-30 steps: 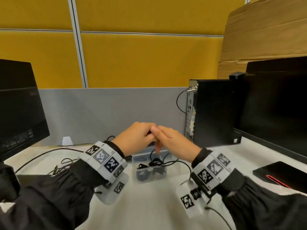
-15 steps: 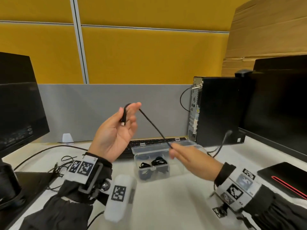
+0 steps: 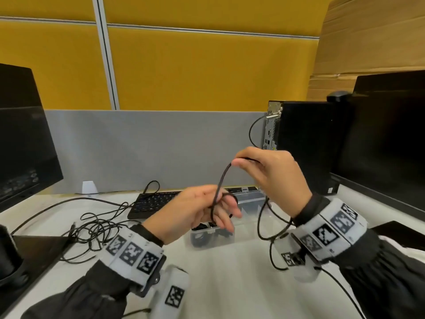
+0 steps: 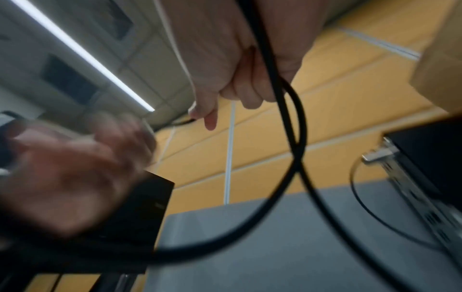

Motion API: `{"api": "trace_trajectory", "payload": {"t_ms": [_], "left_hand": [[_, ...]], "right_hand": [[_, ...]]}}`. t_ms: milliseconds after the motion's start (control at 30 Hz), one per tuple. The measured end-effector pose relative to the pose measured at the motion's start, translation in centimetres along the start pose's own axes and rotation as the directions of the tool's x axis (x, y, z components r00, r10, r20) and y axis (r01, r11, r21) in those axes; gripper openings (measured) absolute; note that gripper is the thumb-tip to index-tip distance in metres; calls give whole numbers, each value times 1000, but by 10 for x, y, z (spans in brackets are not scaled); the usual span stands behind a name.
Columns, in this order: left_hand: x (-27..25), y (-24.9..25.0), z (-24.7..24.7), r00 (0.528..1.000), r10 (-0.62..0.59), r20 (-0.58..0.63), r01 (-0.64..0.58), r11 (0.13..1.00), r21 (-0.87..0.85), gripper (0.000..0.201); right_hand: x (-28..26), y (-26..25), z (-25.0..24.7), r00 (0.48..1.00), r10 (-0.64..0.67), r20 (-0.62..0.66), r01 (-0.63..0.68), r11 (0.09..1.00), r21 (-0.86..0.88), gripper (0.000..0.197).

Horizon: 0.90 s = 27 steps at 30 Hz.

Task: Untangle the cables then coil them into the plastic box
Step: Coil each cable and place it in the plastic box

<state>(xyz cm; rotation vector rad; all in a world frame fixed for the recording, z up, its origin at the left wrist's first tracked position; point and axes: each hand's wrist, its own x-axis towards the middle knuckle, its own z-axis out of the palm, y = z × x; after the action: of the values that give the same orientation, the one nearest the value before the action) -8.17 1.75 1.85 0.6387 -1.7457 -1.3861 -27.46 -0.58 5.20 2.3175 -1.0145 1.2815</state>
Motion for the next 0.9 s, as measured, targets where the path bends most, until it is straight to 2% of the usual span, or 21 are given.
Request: {"api": "trace_trajectory", "payload": {"t_ms": [67,167,267,400,467,500,533,600,633,700,733,767,800,833,867,900], "left_hand": [[-3,13,1,989,48,-139,-87,952,-293,33],[-2,24,-13,934,62,-353,-249,820,-515,45],[-2,31,-38,836,84,-543,-420,734,-533,42],[-7,43,-84,653,111,-749,-622,642,-447,28],[-9,40,-95,597,116,-794,-663,629,-407,27],[-9,38,-96,584,130,-801,-679,620,-394,26],[-6,35,-95,572,148,-807,-694,611,-380,26],[2,31,-92,524,177,-833,-718,618,-320,23],[7,30,-91,486,193,-852,-719,643,-264,22],[19,29,-90,413,252,-875,-648,757,-88,21],[24,26,-91,396,309,-864,-540,840,53,20],[29,22,-93,408,385,-828,-354,903,245,20],[31,15,-96,467,451,-761,-107,883,457,21],[31,7,-99,565,464,-682,131,766,630,25],[30,-1,-100,679,413,-607,288,611,738,28],[28,-9,-103,777,313,-546,374,469,800,29]], "right_hand": [[-4,9,12,989,67,132,-71,997,25,39],[-19,15,25,920,114,375,-155,985,78,34],[-37,25,20,855,113,506,-220,962,159,32],[-57,55,2,814,235,531,-331,939,92,34],[-64,67,-5,800,279,532,-344,939,24,32],[-67,69,-6,789,282,546,-315,948,-34,34],[-71,68,-5,776,264,573,-234,964,-128,40],[-78,60,2,750,171,639,39,953,-300,59],[-82,52,7,756,113,644,140,934,-329,63],[-84,38,13,756,16,654,251,916,-312,57],[-84,34,15,763,-18,646,293,900,-322,49],[-84,34,15,793,-75,605,330,887,-322,41],[-83,35,15,831,-148,536,359,879,-314,37],[-81,36,12,859,-203,470,372,878,-301,34],[-79,37,9,881,-247,403,380,876,-295,33],[-75,35,3,899,-278,339,382,876,-294,34]]}}
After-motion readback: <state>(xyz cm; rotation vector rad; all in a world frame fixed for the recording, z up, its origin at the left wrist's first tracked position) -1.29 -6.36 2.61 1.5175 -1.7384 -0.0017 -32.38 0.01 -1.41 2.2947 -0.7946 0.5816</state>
